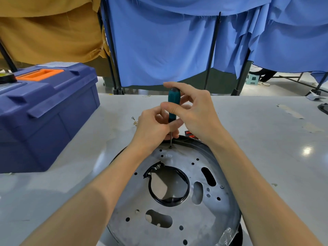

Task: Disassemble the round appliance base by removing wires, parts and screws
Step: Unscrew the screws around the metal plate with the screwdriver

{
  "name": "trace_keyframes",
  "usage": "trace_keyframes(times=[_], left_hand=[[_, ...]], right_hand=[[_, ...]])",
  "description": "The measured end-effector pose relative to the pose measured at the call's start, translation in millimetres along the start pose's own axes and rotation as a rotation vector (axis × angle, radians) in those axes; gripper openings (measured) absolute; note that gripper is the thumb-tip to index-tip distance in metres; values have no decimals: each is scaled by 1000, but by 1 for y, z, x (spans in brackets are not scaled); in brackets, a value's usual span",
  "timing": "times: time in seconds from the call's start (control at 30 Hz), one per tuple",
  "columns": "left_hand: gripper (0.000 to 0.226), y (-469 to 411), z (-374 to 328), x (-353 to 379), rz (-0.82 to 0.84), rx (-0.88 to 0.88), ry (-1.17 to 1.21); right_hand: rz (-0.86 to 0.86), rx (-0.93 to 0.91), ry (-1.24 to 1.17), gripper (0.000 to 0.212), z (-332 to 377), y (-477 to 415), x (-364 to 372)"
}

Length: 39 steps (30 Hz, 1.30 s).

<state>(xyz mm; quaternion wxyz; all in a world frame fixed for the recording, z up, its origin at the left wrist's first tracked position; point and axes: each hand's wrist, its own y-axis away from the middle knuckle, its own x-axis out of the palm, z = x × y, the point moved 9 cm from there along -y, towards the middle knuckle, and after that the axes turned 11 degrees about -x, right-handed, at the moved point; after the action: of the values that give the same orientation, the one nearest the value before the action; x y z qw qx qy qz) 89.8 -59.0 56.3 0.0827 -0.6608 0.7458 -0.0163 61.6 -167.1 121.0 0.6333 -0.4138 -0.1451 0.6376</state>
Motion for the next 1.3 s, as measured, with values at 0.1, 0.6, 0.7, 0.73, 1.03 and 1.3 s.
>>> trace_keyframes(times=[0.1, 0.6, 0.7, 0.73, 1.03, 1.3], left_hand=[[12, 1, -2, 2, 47, 9, -10], [9, 1, -2, 4, 89, 10, 40], [16, 3, 1, 11, 136, -26, 9], [15, 2, 2, 11, 130, -32, 6], [13, 3, 0, 11, 125, -18, 3], [10, 0, 4, 9, 72, -50, -20]], right_hand=[[-24, 26, 19, 53, -4, -1, -6], [-18, 0, 15, 44, -1, -2, -7], [2, 7, -21, 46, -2, -2, -5], [12, 7, -41, 44, -2, -1, -3], [-34, -13, 74, 45, -2, -2, -7], [21, 4, -60, 32, -1, -1, 2]])
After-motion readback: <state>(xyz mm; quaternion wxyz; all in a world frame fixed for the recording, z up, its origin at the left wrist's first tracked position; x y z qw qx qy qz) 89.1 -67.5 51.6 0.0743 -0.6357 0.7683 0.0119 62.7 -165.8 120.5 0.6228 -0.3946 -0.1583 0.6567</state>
